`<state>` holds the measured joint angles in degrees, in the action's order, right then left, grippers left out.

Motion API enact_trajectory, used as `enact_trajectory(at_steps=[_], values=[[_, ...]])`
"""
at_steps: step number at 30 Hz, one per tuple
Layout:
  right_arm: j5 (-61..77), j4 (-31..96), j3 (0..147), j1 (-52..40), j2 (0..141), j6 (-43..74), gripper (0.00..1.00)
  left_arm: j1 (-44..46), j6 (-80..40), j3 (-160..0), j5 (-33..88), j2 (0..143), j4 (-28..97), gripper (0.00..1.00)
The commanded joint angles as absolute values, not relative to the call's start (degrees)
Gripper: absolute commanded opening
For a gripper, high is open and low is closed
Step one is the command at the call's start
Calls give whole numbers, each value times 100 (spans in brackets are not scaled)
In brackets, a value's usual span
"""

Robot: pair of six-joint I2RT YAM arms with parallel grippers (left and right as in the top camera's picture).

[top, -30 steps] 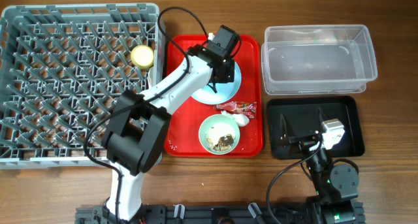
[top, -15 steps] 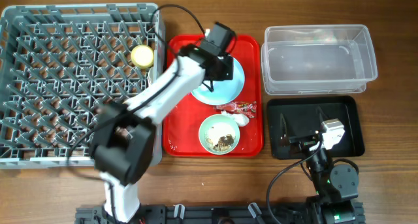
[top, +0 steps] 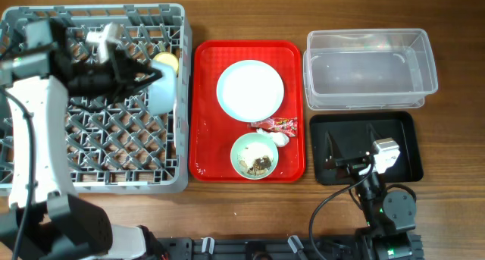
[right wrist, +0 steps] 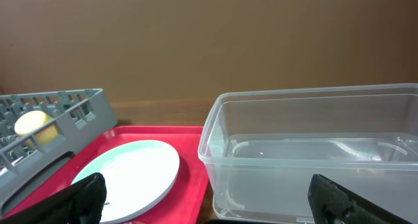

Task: Sort waste into correct bins and load items into the dishwasher rack
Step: 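Carry the blue bowl into the dish rack and set it down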

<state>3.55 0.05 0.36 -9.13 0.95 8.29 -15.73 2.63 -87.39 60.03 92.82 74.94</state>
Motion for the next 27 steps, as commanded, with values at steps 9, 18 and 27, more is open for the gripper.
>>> enact_trajectory(at_steps=[9, 18, 27], values=[[327, -8, 30, -919, 80, 786, 100, -2158, 2381, -8034, 7454, 10724, 7352, 4], [327, -8, 30, -919, 80, 788, 100, -2178, 2379, -8034, 7325, 11192, 7089, 4], [327, -8, 30, -919, 80, 788, 100, -2241, 2292, -8034, 8761, 11190, 7557, 4]])
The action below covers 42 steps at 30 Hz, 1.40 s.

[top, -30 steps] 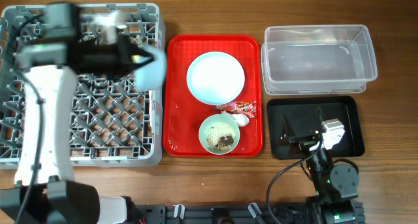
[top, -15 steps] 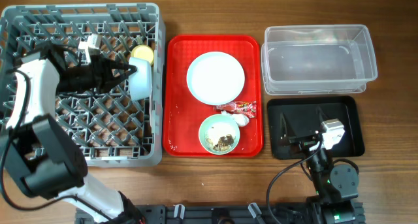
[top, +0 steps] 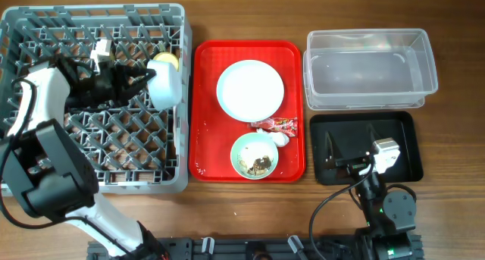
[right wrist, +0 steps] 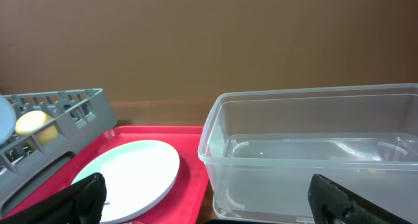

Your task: Sort waste into correct bins and load items into the dishwasher rack

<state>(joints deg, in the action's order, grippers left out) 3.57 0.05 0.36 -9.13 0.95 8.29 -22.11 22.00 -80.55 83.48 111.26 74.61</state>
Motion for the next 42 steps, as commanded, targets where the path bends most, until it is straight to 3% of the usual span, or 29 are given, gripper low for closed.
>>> enact_trajectory(at_steps=[1, 13, 20, 22, 23, 24, 31, 33, 35, 42], values=[[327, -8, 30, -919, 80, 786, 100, -2241, 2296, -8034, 8757, 11190, 7614, 4], [327, -8, 30, -919, 80, 788, 100, -2246, 2259, -8025, 6764, 11192, 7238, 5], [327, -8, 30, -919, 80, 786, 100, -2259, 1358, -8025, 5435, 11192, 6696, 9], [327, -8, 30, -919, 80, 786, 100, -2307, 1223, -8025, 5376, 11192, 6630, 24], [327, -8, 30, -919, 80, 786, 100, -2373, 1072, -8027, 5369, 11192, 6589, 43], [327, -8, 30, -919, 80, 786, 100, -2432, 952, -8027, 5367, 11190, 6543, 49], [327, -8, 30, -919, 80, 786, 100, -3142, 226, -8333, 5153, 11039, 6514, 68], [327, -8, 30, -919, 80, 786, 100, -3162, 228, -8381, 5151, 10822, 6504, 80], [327, -8, 30, -919, 80, 788, 100, -3146, 224, -8425, 5151, 10536, 6442, 98], [327, -8, 30, -919, 80, 788, 100, -2620, -351, -8455, 4451, 9139, 6261, 99]])
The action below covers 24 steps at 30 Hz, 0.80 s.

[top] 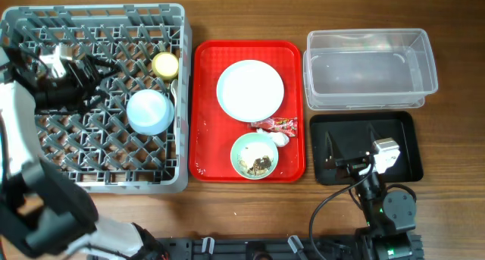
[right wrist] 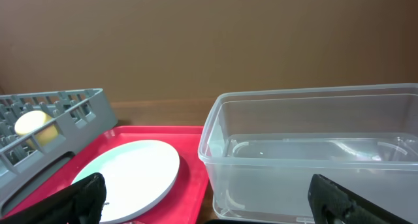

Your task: Sort waste into correct bins and load items into the dishwasher rack

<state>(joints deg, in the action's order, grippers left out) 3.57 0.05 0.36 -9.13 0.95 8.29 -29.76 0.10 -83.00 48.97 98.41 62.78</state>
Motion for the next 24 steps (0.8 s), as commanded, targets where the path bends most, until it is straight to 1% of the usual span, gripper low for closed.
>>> enact_trajectory(at_steps=[1, 3, 7, 8, 10, 11, 12, 13, 14, 15, 16, 19, 20, 21, 22, 24], values=[[327, -8, 30, -919, 80, 786, 100, -2388, -565, -8455, 4125, 8873, 6246, 99], [327, -8, 30, -919, 80, 786, 100, -1898, -731, -8455, 3817, 8506, 6204, 100], [327, -8, 30, -919, 80, 788, 100, -775, -735, -8455, 3804, 8243, 5916, 100], [327, -8, 32, -919, 80, 786, 100, -471, -735, -8451, 3802, 8291, 5870, 97], [327, -8, 30, -919, 80, 788, 100, 8, -735, -8438, 3669, 8405, 5848, 74], [327, -8, 30, -919, 80, 786, 100, 270, -738, -8438, 3465, 8484, 5857, 60], [327, -8, 30, -919, 80, 788, 100, 508, -764, -8438, 3214, 8571, 5870, 49], [327, -8, 30, -919, 80, 786, 100, 766, -893, -8433, 2886, 8680, 5870, 40], [327, -8, 30, -919, 80, 788, 100, 943, -1037, -8433, 2665, 8759, 5870, 36], [327, -8, 30, -919, 80, 788, 100, 1164, -1203, -8433, 2421, 8873, 5865, 29], [327, -8, 30, -919, 80, 786, 100, 1337, -1302, -8433, 2233, 8958, 5861, 28], [327, -8, 30, -919, 80, 788, 100, 1957, -1621, -8433, 1446, 9310, 5798, 20], [327, -8, 30, -919, 80, 786, 100, 2147, -1761, -8433, 1181, 9432, 5756, 13], [327, -8, 30, -919, 80, 786, 100, 2329, -1916, -8433, 952, 9564, 5704, 10], [327, -8, 30, -919, 80, 788, 100, 2482, -2058, -8433, 777, 9686, 5627, 4], [327, -8, 30, -919, 80, 788, 100, 2733, -2176, -8433, 633, 9924, 5400, 4]])
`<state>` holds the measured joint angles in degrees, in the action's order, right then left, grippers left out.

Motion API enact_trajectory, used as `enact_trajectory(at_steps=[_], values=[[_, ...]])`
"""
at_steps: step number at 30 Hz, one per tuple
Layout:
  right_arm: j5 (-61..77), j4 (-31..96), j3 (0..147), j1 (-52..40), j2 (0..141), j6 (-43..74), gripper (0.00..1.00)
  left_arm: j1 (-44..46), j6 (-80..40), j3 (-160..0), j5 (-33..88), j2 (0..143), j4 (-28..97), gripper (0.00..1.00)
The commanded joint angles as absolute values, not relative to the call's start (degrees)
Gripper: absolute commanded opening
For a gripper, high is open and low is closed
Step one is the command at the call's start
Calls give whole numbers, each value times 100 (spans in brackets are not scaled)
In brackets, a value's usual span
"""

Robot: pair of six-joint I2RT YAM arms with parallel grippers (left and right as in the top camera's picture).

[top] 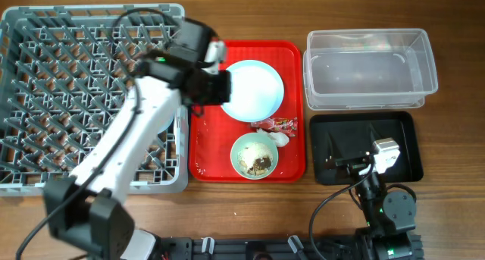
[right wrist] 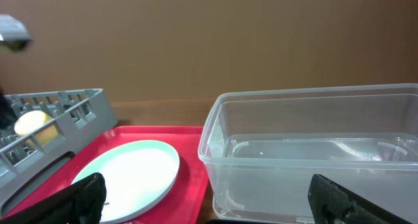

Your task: Sort waste into correct bins and load items into the dishwasher rack

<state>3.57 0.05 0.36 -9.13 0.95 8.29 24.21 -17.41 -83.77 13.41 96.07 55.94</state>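
Note:
A pale green plate [top: 254,89] lies at the back of the red tray [top: 203,150]; it also shows in the right wrist view as the plate [right wrist: 130,175]. My left gripper [top: 217,86] is at the plate's left edge, apparently open and empty. In front stands a green bowl [top: 255,155] with food scraps, with a red wrapper [top: 277,124] and a white crumpled scrap [top: 281,138] beside it. The grey rack [top: 45,86] fills the left; the pale blue cup in it is hidden under my left arm. My right gripper [top: 351,155] [right wrist: 215,214] rests wide open over the black bin.
A clear plastic bin [top: 370,67] stands at the back right, the black bin [top: 402,158] in front of it. A yellow cup [right wrist: 32,123] sits in the rack's back right corner. My left arm lies across the rack's right half.
My left gripper has gone from the rack's left part to the tray, beside the plate's left edge. Its arm now covers the pale blue cup. The right arm is unchanged.
My left gripper first held the pale blue cup over the rack's right side, then at the rack's right edge. Later the cup sat in the rack with the gripper open and away to the left. Now the gripper is at the plate.

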Motion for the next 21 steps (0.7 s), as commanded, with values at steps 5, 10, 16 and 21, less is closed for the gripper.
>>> enact_trajectory(at_steps=[5, 10, 16, 21], values=[[327, -8, 30, -919, 80, 786, 100, 3061, -2189, -8433, 604, 10523, 4501, 11], [327, -8, 30, -919, 80, 788, 100, 2978, -3131, -8433, -958, 11013, 4051, 22], [327, -8, 30, -919, 80, 786, 100, 2847, -3505, -8433, -1083, 11537, 3957, 43], [327, -8, 30, -919, 80, 788, 100, 2751, -3529, -8433, -1083, 11880, 3813, 41]])
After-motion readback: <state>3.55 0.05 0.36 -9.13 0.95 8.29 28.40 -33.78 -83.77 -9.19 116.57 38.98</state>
